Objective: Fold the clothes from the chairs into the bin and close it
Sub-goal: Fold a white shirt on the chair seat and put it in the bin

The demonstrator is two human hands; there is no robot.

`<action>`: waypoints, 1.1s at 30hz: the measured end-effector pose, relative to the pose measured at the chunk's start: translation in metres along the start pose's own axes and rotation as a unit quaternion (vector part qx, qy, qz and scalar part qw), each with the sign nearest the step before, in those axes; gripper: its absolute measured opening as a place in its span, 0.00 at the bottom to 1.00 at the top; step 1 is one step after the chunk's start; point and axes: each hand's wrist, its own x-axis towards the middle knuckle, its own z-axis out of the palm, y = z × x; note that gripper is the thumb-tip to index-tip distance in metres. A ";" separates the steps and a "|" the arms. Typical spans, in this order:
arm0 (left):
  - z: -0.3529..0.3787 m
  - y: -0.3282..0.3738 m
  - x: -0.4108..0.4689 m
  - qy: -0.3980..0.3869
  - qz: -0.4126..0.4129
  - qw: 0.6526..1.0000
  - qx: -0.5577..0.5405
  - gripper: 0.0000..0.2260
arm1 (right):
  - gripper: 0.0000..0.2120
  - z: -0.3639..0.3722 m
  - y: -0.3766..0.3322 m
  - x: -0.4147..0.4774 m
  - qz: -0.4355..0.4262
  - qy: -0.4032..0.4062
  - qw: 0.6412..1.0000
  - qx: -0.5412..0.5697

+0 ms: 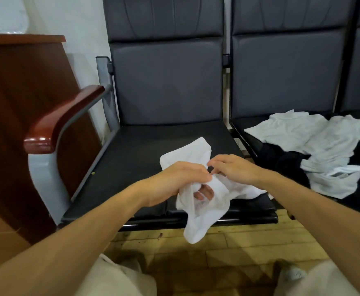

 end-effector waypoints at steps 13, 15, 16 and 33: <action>-0.012 -0.042 0.021 0.122 -0.043 0.946 0.296 0.12 | 0.04 -0.029 -0.005 -0.050 -0.089 -0.160 0.982 -0.039; -0.008 -0.049 0.027 0.061 -0.048 0.929 0.362 0.16 | 0.06 -0.034 -0.005 -0.055 -0.064 -0.224 0.969 -0.080; -0.007 -0.053 0.030 0.045 -0.050 0.918 0.392 0.17 | 0.08 -0.036 -0.005 -0.058 -0.041 -0.266 0.958 -0.102; -0.052 -0.079 0.052 0.099 -0.152 0.856 0.484 0.22 | 0.10 -0.006 0.020 -0.024 -0.028 -0.137 0.954 -0.265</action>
